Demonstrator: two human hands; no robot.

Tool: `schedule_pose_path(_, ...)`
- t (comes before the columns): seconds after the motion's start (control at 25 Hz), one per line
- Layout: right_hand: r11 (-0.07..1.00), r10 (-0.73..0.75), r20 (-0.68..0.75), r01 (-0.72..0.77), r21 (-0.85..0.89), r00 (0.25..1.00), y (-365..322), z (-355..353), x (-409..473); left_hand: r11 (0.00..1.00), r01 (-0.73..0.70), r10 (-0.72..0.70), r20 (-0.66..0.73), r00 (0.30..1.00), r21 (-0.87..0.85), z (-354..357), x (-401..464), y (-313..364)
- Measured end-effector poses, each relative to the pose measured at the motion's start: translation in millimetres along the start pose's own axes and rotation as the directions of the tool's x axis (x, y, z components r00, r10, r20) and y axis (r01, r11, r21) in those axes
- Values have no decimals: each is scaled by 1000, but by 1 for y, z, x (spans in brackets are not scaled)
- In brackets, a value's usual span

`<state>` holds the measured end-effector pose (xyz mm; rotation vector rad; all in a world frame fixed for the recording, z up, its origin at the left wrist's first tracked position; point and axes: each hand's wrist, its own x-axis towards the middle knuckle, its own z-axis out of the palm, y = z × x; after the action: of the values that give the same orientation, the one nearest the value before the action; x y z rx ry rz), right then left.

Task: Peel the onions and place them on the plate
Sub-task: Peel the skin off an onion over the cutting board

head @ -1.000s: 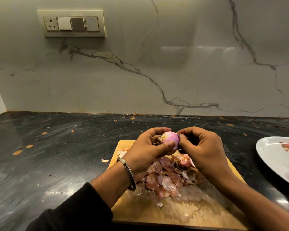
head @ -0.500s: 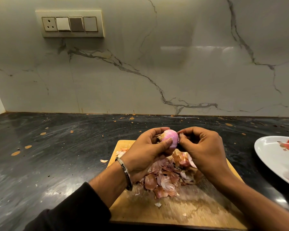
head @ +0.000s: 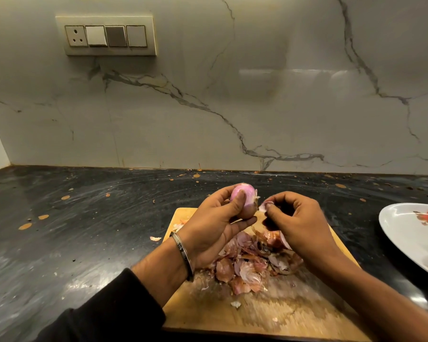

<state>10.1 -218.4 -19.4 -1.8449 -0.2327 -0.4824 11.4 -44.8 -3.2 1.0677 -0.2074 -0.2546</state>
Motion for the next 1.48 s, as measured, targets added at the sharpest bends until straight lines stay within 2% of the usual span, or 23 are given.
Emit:
schedule_pose_path(0.08, 996, 9, 39, -5, -91, 999, 1, 1, 0, 1000, -11, 11, -7, 1000, -26, -1, 0, 2)
schedule_pose_path(0.16, 984, -44, 64, 55, -171, 997, -1, 2, -1, 1000, -6, 5, -30, 1000, -9, -1, 1, 2)
schedule_pose_path(0.32, 965, -85, 55, 96, -244, 995, -4, -3, 2, 1000, 0, 1, -39, 999, 30, -4, 2, 2)
schedule_pose_path(0.48, 998, -46, 83, 42, 53, 995, -8, -4, 3, 990, -20, 20, 3, 1000, 138, -6, 1, 1)
schedule_pose_path(0.56, 994, -72, 102, 63, 90, 992, -8, -4, 3, 988, -21, 19, 14, 1000, 156, -6, 1, 0)
schedule_pose_path(0.68, 990, -137, 75, 135, 31, 988, -7, -6, 2, 981, -31, 30, 6, 1000, 191, -6, 1, 0)
schedule_pose_path(0.84, 943, -279, 46, 282, -174, 959, -8, -4, -2, 964, -44, 49, -15, 999, 261, -6, 0, -2)
schedule_pose_path(1.04, 909, -339, 14, 331, -253, 941, -9, -3, -4, 922, -85, 98, -15, 995, 377, -6, 2, -3)
schedule_pose_path(1.2, 923, -322, -48, 302, -237, 946, -8, -2, -3, 946, -89, 95, -4, 995, 312, -3, 0, -5)
schedule_pose_path(1.28, 953, -260, -66, 245, -177, 963, -6, -2, -1, 963, -91, 97, -12, 995, 255, -1, 0, -7)
schedule_pose_path(1.4, 993, -116, -16, 116, -1, 993, -2, 1, -1, 961, -93, 104, -29, 994, 259, -1, 1, -9)
schedule_pose_path(1.48, 996, -89, 19, 88, 31, 996, -2, 2, 0, 950, -92, 109, -41, 993, 298, -1, 0, -10)
